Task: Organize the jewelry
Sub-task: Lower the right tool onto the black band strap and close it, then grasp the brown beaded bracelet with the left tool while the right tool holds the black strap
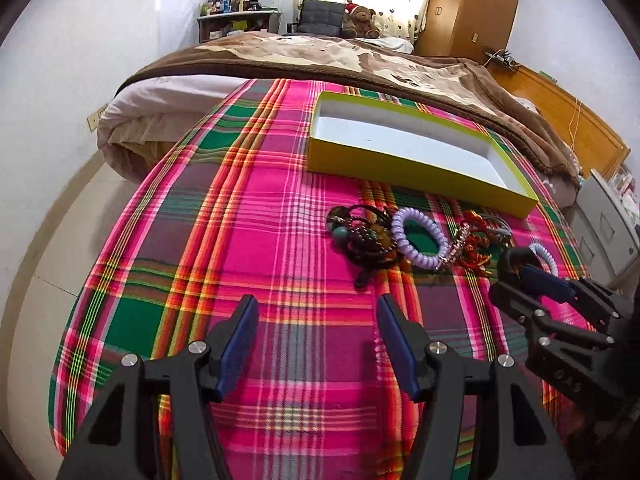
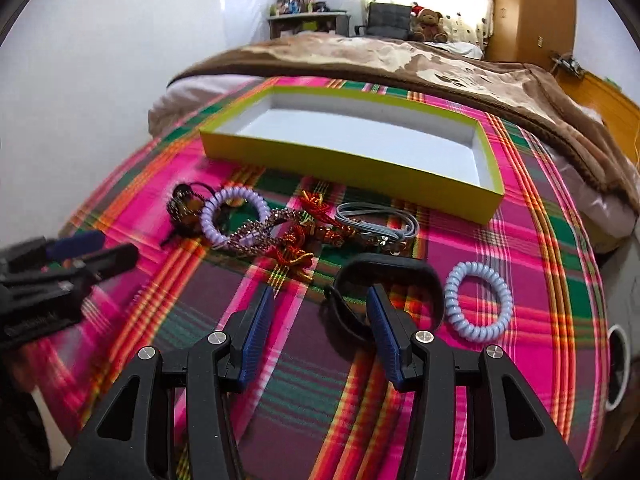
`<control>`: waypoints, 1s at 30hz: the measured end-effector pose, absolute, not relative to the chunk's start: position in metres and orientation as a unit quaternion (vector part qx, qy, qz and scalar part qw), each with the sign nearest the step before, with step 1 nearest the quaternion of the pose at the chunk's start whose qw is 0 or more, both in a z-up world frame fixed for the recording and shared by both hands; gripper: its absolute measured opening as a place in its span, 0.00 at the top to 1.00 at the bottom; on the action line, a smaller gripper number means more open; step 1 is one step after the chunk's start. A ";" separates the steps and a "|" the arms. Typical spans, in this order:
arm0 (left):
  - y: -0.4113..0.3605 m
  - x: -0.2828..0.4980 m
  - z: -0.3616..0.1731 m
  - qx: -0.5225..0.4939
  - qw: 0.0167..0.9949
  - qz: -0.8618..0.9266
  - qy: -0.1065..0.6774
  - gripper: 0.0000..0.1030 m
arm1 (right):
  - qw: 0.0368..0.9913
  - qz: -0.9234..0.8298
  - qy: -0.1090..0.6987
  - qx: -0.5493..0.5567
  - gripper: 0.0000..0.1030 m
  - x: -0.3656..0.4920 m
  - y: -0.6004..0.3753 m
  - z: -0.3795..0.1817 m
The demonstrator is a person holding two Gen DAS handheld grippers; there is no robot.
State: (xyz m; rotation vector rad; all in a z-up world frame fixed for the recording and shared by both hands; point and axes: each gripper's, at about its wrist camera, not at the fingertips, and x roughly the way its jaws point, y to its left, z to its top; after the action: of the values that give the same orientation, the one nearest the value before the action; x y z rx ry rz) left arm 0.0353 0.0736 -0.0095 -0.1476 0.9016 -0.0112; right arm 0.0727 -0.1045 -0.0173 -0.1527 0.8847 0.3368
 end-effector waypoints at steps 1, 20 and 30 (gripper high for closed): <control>0.076 0.037 -0.010 -0.076 0.895 -0.007 0.439 0.39 | 0.886 0.162 0.429 -0.074 0.52 0.074 -0.105 -0.018; 0.068 0.065 -0.002 -0.105 0.889 -0.081 0.439 0.39 | 0.899 0.149 0.411 -0.029 0.90 0.074 -0.125 -0.009; 0.052 0.083 -0.008 -0.059 0.892 -0.054 0.446 0.45 | 0.903 0.150 0.402 -0.003 0.90 0.071 -0.137 -0.003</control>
State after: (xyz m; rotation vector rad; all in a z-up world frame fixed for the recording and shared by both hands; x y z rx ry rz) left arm 0.0829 0.0524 -0.0080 -0.1226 0.9248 -0.1130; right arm 0.0715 -0.1375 -0.0034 -0.0064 0.8319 0.3092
